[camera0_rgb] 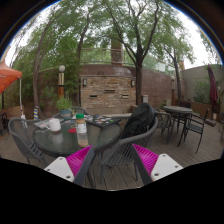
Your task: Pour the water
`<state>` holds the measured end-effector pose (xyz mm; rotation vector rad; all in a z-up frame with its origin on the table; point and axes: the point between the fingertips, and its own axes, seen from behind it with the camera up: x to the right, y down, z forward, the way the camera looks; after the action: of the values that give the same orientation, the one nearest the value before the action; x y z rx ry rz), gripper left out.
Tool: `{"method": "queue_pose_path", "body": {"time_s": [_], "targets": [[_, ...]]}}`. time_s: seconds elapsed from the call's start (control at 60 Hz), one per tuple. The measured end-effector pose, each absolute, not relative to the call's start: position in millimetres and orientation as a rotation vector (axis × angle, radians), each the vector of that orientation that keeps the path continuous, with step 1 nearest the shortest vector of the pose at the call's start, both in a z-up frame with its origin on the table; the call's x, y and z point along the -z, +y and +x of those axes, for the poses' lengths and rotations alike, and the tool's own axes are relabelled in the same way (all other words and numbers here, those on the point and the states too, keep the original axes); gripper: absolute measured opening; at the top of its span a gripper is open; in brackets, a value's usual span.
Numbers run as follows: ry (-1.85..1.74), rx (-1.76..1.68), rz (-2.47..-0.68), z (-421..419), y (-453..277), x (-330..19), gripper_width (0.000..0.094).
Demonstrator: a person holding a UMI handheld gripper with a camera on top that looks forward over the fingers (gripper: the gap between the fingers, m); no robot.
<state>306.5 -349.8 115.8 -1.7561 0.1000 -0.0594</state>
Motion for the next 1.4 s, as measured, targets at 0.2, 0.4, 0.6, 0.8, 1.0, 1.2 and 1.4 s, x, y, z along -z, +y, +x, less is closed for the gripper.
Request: {"method": "queue_pose_path", "body": {"time_s": [0.2, 0.4, 0.6, 0.8, 1.0, 1.2, 1.4], "targets": [[0.066, 0.075, -1.769, 304.5, -348.1, -103.3, 0.0837], [0.056, 0.043, -1.765, 286.3, -336.1, -107.3, 0.0837], [-0.046, 0.053, -1.705, 258.7, -277.7, -102.5, 0.0838], [-0.069, -0.023, -1.713, 215.1, -195.7, -80.7, 0.0838], [-0.070, -0.018, -1.692, 181.4, -137.2, -79.1, 0.0839], [-0.010, -0.003, -1.672, 167.0, -86.0, -80.4, 0.0826], [0.085, 0.025, -1.680, 174.8, -69.2, -74.7, 0.0455]]}}
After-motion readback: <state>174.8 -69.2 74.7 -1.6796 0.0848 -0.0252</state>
